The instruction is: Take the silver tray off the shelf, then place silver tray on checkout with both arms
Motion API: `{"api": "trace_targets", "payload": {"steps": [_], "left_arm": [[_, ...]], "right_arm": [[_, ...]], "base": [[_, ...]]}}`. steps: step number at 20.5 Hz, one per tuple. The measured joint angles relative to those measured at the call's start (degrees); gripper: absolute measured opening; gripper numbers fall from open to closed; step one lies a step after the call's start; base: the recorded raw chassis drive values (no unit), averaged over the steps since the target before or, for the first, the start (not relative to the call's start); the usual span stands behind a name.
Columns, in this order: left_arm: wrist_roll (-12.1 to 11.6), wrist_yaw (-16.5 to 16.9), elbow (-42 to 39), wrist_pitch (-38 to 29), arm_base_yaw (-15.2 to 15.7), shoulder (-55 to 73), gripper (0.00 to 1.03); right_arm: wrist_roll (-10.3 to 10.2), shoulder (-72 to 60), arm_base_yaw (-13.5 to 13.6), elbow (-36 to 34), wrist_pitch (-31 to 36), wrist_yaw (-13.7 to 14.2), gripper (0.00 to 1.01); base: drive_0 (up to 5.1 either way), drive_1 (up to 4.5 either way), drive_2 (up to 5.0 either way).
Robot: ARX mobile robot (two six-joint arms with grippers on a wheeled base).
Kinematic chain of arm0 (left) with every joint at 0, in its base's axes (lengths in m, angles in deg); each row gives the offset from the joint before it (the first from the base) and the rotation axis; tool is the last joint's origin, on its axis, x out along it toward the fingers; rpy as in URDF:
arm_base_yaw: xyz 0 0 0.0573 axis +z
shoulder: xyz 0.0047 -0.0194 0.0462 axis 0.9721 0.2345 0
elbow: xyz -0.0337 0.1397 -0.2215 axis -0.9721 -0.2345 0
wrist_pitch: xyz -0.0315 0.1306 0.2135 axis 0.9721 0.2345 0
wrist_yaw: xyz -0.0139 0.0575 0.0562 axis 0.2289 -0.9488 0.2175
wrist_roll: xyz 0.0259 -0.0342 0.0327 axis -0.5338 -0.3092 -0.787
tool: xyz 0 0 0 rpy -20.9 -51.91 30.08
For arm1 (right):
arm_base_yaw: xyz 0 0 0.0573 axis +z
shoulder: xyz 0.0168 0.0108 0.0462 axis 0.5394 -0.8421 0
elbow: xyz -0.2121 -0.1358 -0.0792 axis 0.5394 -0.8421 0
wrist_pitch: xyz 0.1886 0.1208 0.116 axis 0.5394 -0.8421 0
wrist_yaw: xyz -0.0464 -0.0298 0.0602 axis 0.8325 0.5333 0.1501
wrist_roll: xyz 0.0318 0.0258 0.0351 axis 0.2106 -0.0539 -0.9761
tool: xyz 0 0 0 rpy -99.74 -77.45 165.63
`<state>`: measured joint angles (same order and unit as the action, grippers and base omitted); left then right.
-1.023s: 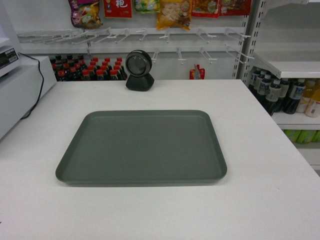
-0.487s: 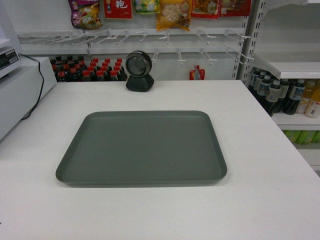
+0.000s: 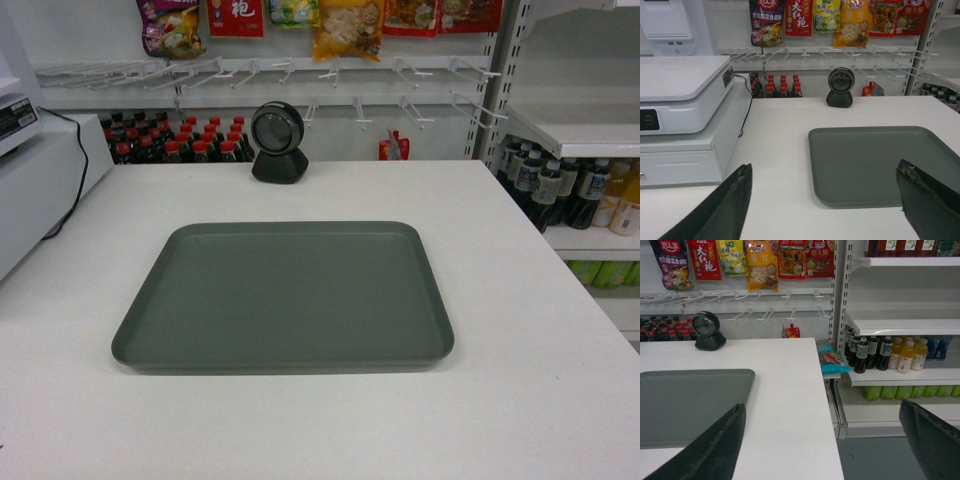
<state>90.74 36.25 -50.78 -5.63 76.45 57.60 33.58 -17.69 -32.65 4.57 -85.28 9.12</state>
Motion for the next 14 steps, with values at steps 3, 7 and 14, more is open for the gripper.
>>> {"api": "trace_targets", "payload": {"steps": [3, 7, 14], "left_arm": [[0.0, 0.0, 0.0, 0.0, 0.0, 0.0, 0.98], [0.0, 0.0, 0.0, 0.0, 0.0, 0.0, 0.98], [0.0, 0.0, 0.0, 0.0, 0.0, 0.0, 0.98]], "right_arm": [[0.0, 0.0, 0.0, 0.0, 0.0, 0.0, 0.97], [0.0, 0.0, 0.0, 0.0, 0.0, 0.0, 0.98], [0.0, 0.0, 0.0, 0.0, 0.0, 0.0, 0.98]], "base": [[0.0, 0.0, 0.0], [0.0, 0.0, 0.0], [0.0, 0.0, 0.0]]}}
